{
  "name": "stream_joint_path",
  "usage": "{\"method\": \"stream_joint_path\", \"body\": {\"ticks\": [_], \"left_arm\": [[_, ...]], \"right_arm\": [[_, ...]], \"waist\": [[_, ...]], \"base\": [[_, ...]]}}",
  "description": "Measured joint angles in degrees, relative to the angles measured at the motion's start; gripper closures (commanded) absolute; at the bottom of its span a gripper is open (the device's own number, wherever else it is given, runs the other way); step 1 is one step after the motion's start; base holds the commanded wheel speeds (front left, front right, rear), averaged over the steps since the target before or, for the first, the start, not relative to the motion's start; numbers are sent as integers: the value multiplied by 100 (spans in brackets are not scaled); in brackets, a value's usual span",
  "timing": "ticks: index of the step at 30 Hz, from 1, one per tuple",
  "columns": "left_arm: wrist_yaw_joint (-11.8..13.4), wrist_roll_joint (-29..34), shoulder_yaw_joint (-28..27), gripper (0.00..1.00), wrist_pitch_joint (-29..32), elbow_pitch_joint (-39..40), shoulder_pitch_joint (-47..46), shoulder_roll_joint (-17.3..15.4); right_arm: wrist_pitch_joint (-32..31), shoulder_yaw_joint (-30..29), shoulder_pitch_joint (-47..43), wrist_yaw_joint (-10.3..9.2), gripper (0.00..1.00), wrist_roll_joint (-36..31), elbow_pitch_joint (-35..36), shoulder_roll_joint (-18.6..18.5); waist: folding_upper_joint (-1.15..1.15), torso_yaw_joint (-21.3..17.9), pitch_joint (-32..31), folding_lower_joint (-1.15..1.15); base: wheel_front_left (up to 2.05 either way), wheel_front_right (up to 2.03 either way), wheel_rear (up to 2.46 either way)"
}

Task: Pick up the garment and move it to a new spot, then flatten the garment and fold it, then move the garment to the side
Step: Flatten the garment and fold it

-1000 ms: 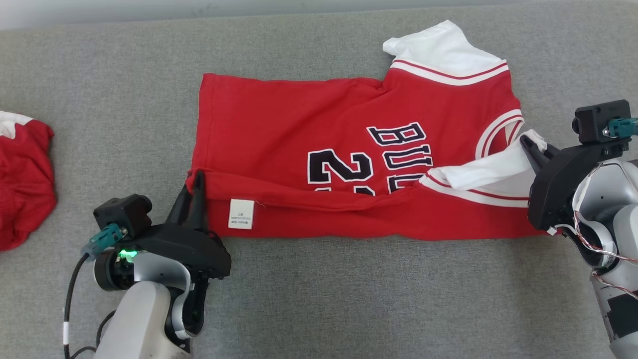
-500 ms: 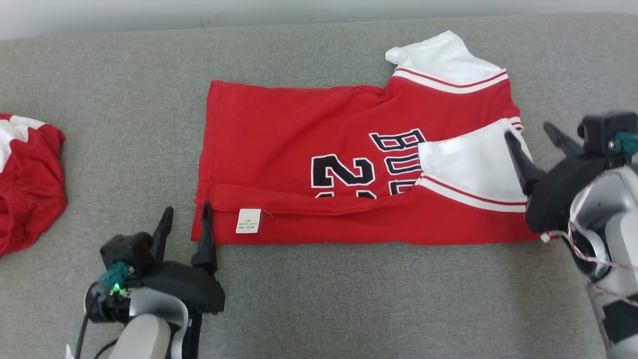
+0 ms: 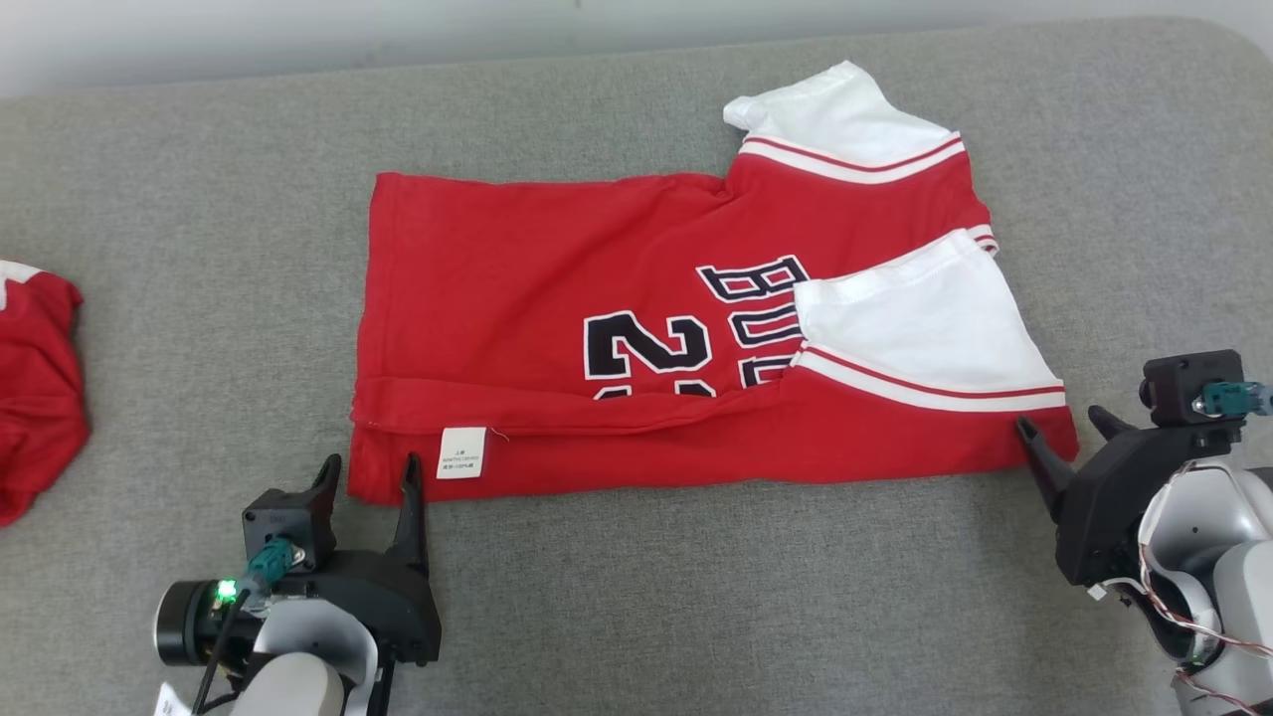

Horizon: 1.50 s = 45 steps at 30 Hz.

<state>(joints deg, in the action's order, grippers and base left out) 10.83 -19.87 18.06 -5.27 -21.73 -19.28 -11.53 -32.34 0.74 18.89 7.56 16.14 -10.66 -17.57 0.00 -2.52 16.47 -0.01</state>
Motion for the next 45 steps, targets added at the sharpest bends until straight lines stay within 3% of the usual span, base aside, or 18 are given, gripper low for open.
{"method": "stream_joint_path", "body": {"ticks": [12, 13, 14, 15, 21, 27, 37, 43, 45], "left_arm": [[20, 153, 183, 0, 174, -379, -370, -11], [-12, 140, 193, 46, 175, -412, -376, -3], [-29, 135, 208, 75, 175, -442, -393, -2], [-60, 125, 220, 100, 175, -465, -407, 3], [-182, -87, 246, 100, 166, -508, -366, 113], [-210, -193, 235, 100, 172, -191, 168, 16], [123, -363, 208, 100, 454, 792, 1335, -177], [199, -490, 137, 100, 519, 962, 1691, -233], [227, -510, 131, 53, 519, 989, 1762, -224]], "right_arm": [[-135, 2, 243, 0, 0, -103, -605, 189], [-101, 0, 255, 0, 0, -97, -635, 197], [-89, 11, 271, 0, 18, -87, -668, 196], [-71, 34, 288, -1, 100, -71, -689, 189], [112, 1, 201, 1, 100, 122, -635, 207], [94, -342, -348, 0, 100, 215, -54, 223], [-627, -870, -1727, 1, 100, 142, 1163, 667], [-739, -976, -2187, 1, 100, -1, 1365, 1000], [-653, -983, -2186, 1, 44, -37, 1328, 1034]], "waist": [[-1, 7, 203, 0], [-1, 15, 213, -1], [-2, 22, 221, -1], [-2, 30, 227, -1], [-1, 79, 135, 1], [0, 141, -107, 1], [0, 182, -519, 0], [0, 163, -614, 1], [0, 147, -629, 0]], "base": [[0, 0, 0], [0, 0, 0], [0, 0, 0], [0, 0, 0], [0, 0, 0], [0, 0, 0], [0, 0, 0], [0, 0, 0], [0, 0, 0]]}}
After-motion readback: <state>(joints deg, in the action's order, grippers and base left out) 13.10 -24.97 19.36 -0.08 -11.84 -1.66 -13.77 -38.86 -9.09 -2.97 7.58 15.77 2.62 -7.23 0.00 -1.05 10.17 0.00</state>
